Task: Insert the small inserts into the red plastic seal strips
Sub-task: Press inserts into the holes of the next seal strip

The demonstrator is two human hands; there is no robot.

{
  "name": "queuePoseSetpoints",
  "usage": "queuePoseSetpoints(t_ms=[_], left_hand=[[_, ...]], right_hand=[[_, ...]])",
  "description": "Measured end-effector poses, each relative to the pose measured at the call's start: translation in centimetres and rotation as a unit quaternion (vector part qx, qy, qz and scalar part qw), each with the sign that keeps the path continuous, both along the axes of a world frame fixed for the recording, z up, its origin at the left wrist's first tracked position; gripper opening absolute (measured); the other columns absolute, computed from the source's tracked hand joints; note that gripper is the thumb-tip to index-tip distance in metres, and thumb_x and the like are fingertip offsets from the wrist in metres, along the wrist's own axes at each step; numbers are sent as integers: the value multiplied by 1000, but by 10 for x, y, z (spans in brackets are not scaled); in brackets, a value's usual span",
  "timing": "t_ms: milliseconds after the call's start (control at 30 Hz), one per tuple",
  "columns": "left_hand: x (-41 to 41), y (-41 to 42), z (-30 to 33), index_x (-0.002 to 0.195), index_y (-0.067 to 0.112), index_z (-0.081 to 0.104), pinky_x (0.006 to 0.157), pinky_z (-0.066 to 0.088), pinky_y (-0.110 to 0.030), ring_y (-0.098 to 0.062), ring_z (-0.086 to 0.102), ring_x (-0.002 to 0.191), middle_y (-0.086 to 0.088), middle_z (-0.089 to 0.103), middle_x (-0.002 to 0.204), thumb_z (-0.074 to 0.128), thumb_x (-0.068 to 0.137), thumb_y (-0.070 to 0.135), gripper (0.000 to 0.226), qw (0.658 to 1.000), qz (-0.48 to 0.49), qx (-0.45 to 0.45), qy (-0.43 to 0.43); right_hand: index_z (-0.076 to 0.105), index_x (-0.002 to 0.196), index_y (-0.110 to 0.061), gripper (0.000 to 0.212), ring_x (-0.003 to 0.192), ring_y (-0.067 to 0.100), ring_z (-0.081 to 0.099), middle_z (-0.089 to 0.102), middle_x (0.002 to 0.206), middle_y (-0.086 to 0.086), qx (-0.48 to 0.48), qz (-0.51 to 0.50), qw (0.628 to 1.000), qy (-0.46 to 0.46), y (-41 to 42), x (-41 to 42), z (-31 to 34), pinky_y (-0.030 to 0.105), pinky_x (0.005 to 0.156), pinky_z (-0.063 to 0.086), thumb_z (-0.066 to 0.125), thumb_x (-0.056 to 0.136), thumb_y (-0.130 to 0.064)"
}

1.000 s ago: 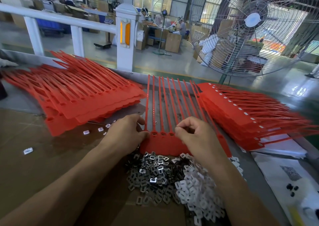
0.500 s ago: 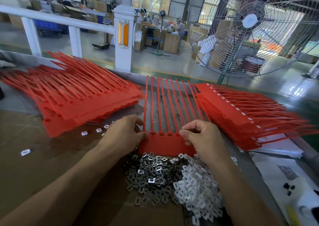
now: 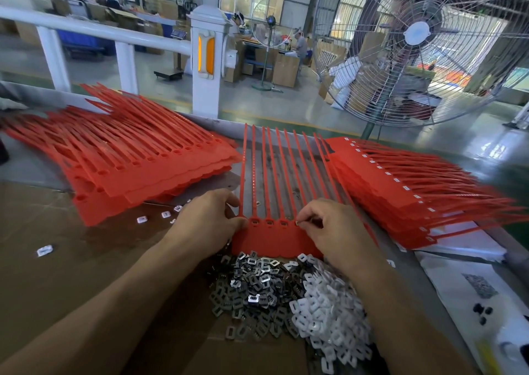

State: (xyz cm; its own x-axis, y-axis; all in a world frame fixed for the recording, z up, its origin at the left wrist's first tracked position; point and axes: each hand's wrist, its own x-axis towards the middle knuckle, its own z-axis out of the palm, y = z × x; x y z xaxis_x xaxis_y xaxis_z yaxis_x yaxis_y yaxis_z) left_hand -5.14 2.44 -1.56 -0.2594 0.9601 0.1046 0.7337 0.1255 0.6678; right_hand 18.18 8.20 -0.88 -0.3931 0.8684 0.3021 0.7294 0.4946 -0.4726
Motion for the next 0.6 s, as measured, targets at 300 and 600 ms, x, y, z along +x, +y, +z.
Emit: queuePoseSetpoints(t_ms=[300, 600], left_hand=[[0, 0, 0, 118, 30, 66, 87, 54, -36, -10, 66, 87, 13, 69, 91, 77, 85, 42, 37, 1000, 2, -1, 1], [1, 0, 0, 118, 29, 66, 87, 54, -35, -8, 65, 85, 14, 69, 89, 77, 86, 41, 37, 1000, 2, 0, 4]], right_hand=[[78, 95, -18, 11, 86, 3, 64, 69, 96, -12, 6, 12, 998, -54, 4, -4, 3, 10, 73, 46, 73, 94, -8], [81, 99, -25, 12, 89, -2, 61, 66, 95, -18, -16, 2, 999, -32, 4, 2, 0, 10, 76, 44, 74, 94, -16]])
